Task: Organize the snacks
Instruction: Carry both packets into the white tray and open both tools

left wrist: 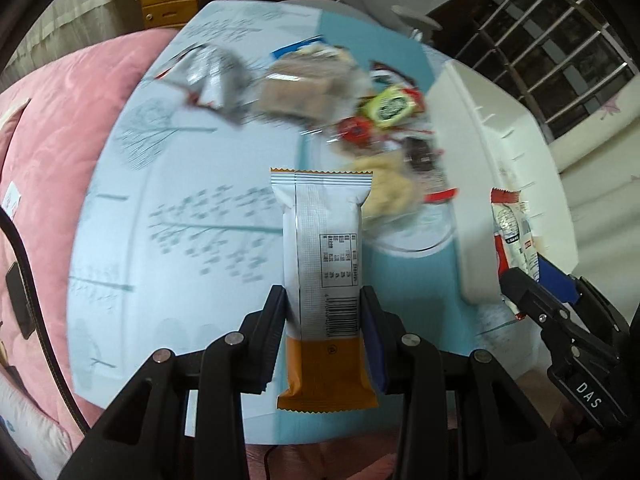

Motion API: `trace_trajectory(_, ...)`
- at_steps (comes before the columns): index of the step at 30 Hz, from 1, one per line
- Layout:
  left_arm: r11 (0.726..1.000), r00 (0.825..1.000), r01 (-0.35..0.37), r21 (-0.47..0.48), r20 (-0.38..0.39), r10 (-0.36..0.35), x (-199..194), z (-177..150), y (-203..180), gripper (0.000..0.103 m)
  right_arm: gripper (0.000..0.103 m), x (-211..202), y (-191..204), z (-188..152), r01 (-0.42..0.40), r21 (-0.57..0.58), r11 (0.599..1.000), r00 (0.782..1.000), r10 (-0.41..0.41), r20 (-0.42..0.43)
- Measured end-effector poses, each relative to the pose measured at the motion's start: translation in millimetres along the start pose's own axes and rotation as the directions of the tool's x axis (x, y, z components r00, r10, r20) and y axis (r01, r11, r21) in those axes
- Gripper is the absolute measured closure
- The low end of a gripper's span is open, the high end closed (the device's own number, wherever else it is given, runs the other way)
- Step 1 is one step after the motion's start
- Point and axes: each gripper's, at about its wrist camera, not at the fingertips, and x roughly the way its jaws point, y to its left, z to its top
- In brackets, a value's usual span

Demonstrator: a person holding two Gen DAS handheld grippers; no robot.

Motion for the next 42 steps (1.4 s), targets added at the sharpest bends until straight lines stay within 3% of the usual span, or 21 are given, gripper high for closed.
trace_trajectory(11, 0.987, 0.993, 0.076, 0.144, 0.079, -0.088, -6.6, 29.0, -95.2, 0.067, 0.054, -37.4, -76.3, -2.3, 0.053, 0.051, 0.997, 0.997, -0.055, 0.048)
trace_trajectory(23, 0.94, 0.981, 0.164, 0.298, 0.05, -0.186, 6.9, 55.5, -187.2, 0.066, 0.054, -52.1, -149.8, -3.1, 0.09, 0.195, 0.977, 0.992, -0.105, 0.067)
trace_trajectory(25, 0.934, 0.978, 0.189, 0.302, 0.026, -0.206, 13.4, 57.7, -196.2, 0.055, 0.053, -49.5, -160.5, -4.3, 0.099, 0.225, 0.969, 0.992, -0.114, 0.054)
trace_trajectory(26, 0.935, 0.98, 0.188, 0.299, 0.011, -0.201, 16.1, 57.5, -197.5, 0.039, 0.052, -45.7, -166.6, -5.1, 0.104, 0.245, 0.964, 0.993, -0.116, 0.035)
trace_trajectory(27, 0.94, 0.984, 0.171, 0.297, -0.004, -0.178, 20.7, 58.3, -199.0, 0.036, 0.051, -42.2, -170.8, -6.1, 0.102, 0.26, 0.96, 0.994, -0.112, 0.021)
trace_trajectory(34, 0.959, 0.994, 0.111, 0.26, -0.028, -0.108, 28.8, 63.9, -188.0, 0.033, 0.042, -33.4, -186.2, -11.7, 0.106, 0.332, 0.937, 0.994, -0.106, -0.02)
trace_trajectory(42, 0.976, 0.994, 0.108, 0.191, -0.01, -0.108, 18.6, 63.1, -154.2, 0.028, 0.042, -30.9, -176.1, -5.6, 0.104, 0.333, 0.937, 0.994, -0.102, -0.026)
